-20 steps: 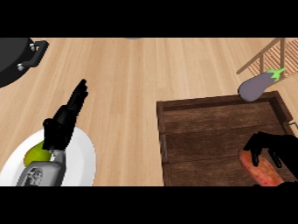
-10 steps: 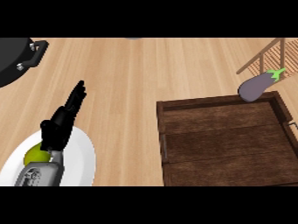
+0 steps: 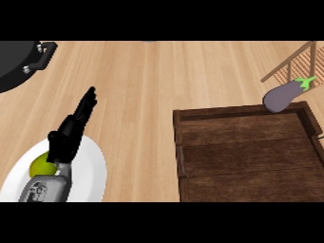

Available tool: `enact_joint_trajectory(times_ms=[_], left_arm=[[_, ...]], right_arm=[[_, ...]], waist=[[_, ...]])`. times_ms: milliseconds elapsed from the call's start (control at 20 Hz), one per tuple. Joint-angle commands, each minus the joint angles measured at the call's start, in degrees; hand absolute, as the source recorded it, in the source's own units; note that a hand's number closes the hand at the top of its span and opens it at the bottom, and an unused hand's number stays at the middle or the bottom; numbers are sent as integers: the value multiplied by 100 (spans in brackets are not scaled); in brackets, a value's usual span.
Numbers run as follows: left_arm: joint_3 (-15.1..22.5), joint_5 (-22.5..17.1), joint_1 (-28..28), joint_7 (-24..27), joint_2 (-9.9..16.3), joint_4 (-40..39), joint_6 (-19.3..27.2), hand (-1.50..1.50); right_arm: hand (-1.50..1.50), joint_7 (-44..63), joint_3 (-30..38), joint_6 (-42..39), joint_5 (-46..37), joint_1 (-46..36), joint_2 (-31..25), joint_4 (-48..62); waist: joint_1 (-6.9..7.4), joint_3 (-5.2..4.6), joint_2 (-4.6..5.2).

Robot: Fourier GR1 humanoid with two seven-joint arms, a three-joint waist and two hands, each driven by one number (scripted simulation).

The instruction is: Pick the sweet potato from the tray and place it in the tiered shelf

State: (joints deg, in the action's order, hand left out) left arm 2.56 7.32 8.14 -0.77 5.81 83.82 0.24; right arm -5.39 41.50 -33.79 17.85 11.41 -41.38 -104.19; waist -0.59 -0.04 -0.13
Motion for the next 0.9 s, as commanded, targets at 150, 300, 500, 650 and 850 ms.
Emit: enact_joint_trajectory(times_ms=[150,300,500,650,850], left_arm=[[-8,95,140,77,-39,-250,13,0],[49,134,125,121,-158,-170,110,0],[93,66,63,-418,-108,281,-39,0],[32,154,84,380,-157,-393,0,0],[31,67,272,-216,-126,-38,-112,0]], right_arm=[[150,958,521,615,338,-883,-500,523],[150,1089,728,711,318,-1435,-1240,1238],[150,1048,348,856,-15,-1915,-1423,1682],[150,1355,284,1003,116,-2364,-1704,1967],[150,432,-79,1132,-565,-2847,-1961,3187]], waist=[[67,0,19],[118,1,28],[128,4,17],[103,1,24],[142,5,30]])
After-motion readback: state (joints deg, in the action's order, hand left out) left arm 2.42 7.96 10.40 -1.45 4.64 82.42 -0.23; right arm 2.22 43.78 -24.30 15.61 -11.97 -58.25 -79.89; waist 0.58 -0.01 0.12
